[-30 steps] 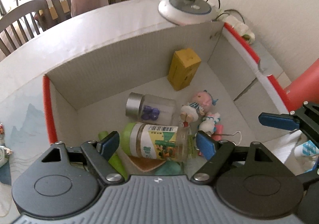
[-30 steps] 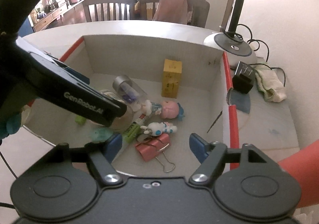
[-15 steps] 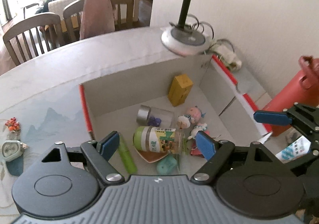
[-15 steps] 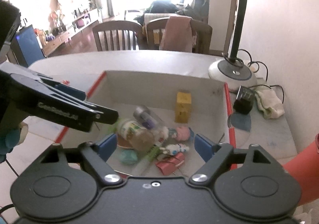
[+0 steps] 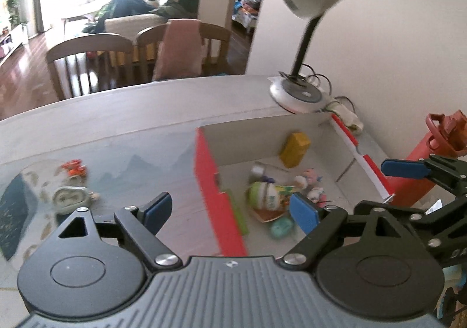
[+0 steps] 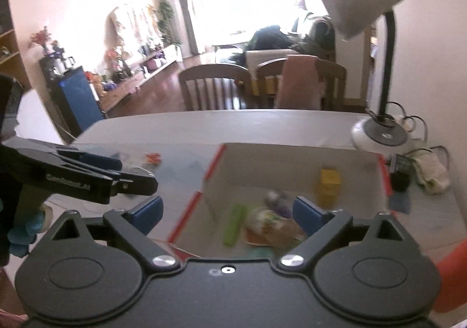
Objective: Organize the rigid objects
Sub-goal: 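Withdraw both open tools from the box back toward the mat, then grasp the white correction tape with the left tool while the right tool grasps the red dragon keychain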
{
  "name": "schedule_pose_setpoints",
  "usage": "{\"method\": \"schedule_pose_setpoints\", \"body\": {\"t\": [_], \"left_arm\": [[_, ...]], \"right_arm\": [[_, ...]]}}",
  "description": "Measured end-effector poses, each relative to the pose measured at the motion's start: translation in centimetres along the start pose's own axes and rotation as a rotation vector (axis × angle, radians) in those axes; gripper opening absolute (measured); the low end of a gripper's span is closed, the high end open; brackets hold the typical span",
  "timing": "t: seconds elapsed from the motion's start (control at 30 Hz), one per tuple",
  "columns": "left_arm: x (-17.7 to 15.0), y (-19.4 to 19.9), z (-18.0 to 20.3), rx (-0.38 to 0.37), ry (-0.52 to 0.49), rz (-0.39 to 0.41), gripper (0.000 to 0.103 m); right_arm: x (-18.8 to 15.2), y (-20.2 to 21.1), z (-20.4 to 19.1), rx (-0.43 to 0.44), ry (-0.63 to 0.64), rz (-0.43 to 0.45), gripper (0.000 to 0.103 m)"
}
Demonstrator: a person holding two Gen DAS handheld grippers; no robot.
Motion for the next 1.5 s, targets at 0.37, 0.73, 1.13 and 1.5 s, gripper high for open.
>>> {"method": "schedule_pose_setpoints", "body": {"t": [0.37, 0.73, 1.13, 1.5], "left_arm": [[-2.1, 3.6, -9.5, 0.051, 0.084, 0.064, 0.103], [-3.9, 3.0, -18.9, 0.031, 0.057, 0.05, 0.103], [-4.3, -2.3, -26.5, -0.004, -0.011, 0.043, 0.103], [-4.6, -7.6, -28.1, -0.028, -0.1, 0.038, 0.103]], "right_arm": [[1.3, -4.2, -6.8, 0.011, -0.024, -0.021, 0.099], [3.3, -11.4, -13.2, -0.055, -0.037, -0.064, 0.099], [4.7, -21.5, -17.7, -0.129, 0.013, -0.141, 0.098], [5.3, -30.0, -17.9, -0.135, 0.047, -0.241, 0.096]]}}
Point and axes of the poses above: each gripper's, at about its wrist camera, not at the fingertips, and y roughly against the way its jaws point, z to its right, x to its top, the point moved 6 cm from there along -y, roughly the way its jaws point, and after that the axes turned 2 degrees about -x, right-handed, at the moved point
